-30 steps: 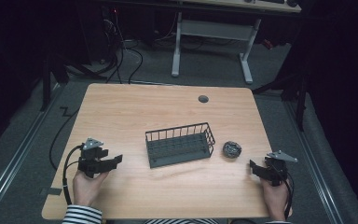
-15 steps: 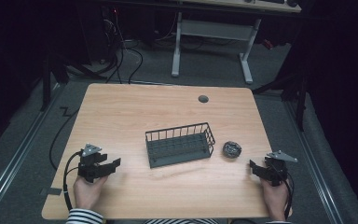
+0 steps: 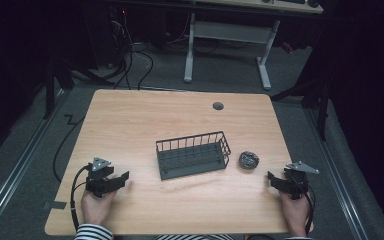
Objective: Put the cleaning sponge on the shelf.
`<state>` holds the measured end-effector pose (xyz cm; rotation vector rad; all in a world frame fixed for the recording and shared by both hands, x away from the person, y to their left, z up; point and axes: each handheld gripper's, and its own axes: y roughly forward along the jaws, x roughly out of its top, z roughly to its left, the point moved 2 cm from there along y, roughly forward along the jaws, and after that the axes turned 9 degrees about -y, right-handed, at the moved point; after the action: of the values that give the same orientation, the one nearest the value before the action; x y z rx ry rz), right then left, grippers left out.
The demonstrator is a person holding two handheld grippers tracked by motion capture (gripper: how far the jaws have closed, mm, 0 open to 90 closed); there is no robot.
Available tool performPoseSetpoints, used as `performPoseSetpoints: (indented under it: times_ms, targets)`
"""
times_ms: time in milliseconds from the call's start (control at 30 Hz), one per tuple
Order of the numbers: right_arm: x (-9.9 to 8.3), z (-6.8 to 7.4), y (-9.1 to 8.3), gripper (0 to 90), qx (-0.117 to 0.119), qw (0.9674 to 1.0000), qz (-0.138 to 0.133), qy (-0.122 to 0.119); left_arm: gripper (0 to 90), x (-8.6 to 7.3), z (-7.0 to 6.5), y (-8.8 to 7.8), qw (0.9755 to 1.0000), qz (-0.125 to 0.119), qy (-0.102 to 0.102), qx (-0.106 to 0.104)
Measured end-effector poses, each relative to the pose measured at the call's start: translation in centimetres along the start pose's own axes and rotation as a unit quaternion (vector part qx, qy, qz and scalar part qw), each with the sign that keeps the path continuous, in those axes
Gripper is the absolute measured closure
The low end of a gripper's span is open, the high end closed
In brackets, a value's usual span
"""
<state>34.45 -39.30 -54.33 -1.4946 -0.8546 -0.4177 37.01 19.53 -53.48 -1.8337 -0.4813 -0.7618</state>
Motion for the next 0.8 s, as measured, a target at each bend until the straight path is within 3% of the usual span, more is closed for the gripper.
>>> performPoseSetpoints:
  times_ms: [533, 800]
  targets:
    - [0.0, 0.0, 0.0, 30.3, 0.000, 1.0000, 0.000, 0.001, 34.1, -0.1, 0.4, 0.9, 0.9985, -0.007, 0.023, 0.048]
    - [0.0, 0.0, 0.0, 30.3, 0.000, 1.0000, 0.000, 0.001, 33.9, -0.1, 0.3, 1.5, 0.9979, -0.006, 0.028, 0.058]
